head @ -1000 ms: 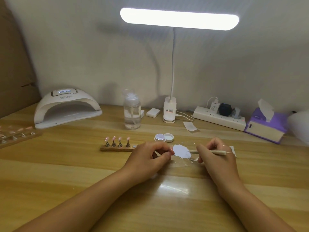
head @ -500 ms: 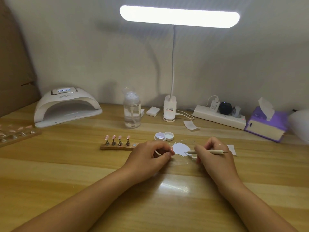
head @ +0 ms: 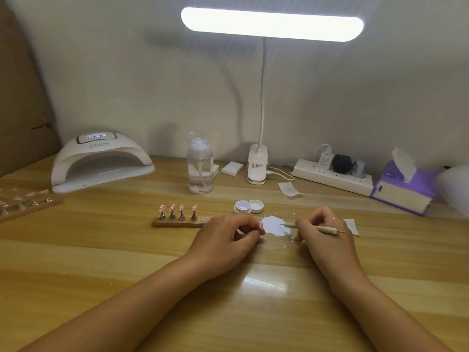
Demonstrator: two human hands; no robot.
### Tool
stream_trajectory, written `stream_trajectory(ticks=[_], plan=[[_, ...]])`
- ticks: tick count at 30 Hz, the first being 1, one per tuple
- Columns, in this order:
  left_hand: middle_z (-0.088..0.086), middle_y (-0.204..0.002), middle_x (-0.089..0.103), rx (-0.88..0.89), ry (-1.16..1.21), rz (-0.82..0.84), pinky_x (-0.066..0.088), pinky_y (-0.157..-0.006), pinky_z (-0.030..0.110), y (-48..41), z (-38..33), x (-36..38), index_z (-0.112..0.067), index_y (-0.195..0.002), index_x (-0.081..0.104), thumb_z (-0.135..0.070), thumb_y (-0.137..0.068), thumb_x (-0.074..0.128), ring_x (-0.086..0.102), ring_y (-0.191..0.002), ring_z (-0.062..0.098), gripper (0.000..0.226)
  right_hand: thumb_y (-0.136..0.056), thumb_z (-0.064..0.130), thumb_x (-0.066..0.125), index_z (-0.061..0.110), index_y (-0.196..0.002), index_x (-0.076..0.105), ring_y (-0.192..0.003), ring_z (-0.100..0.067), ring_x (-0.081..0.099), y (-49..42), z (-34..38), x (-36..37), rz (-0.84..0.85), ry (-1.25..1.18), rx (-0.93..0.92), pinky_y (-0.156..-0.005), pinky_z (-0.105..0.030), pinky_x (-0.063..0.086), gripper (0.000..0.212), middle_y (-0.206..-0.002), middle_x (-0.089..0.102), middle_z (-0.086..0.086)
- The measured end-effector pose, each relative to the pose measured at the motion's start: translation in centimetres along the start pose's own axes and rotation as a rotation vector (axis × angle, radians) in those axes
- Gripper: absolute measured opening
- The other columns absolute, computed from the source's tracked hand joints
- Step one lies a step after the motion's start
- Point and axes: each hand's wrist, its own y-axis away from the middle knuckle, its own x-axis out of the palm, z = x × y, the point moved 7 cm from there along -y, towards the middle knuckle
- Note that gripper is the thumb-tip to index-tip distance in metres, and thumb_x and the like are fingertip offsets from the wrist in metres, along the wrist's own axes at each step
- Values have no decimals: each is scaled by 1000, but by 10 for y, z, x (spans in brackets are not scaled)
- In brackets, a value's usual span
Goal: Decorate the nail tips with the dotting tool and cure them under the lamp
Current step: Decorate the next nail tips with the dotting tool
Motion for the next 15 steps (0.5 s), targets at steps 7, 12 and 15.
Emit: stream_trajectory(ticks=[7,12,15], plan=[[-26,-92,65,59,-20,-13,32,-61,11,0,-5,-1,-35,-95,73,-30,-92,65,52,-67,-16,10,-86,26,65,10,-75,54,-71,-18,65,2,2,5,57,7,-6,-70,-38,50,22,-64,72,5],[-19,-99,63,69,2,-18,31,-63,12,1,-5,-2,-39,-89,72,-25,-90,67,51,-67,-14,14,-87,25,63,9,-76,54,-60,-13,61,2,1,5,55,-8,-20,-62,-34,47,21,-64,72,6],[-20,-99,67,69,20,-10,34,-62,14,0,-5,-2,-38,-86,70,-22,-88,69,53,-61,-6,16,-95,31,59,15,-86,55,-55,-12,63,1,1,-1,-10,-150,-18,-55,-31,45,18,-73,75,5]])
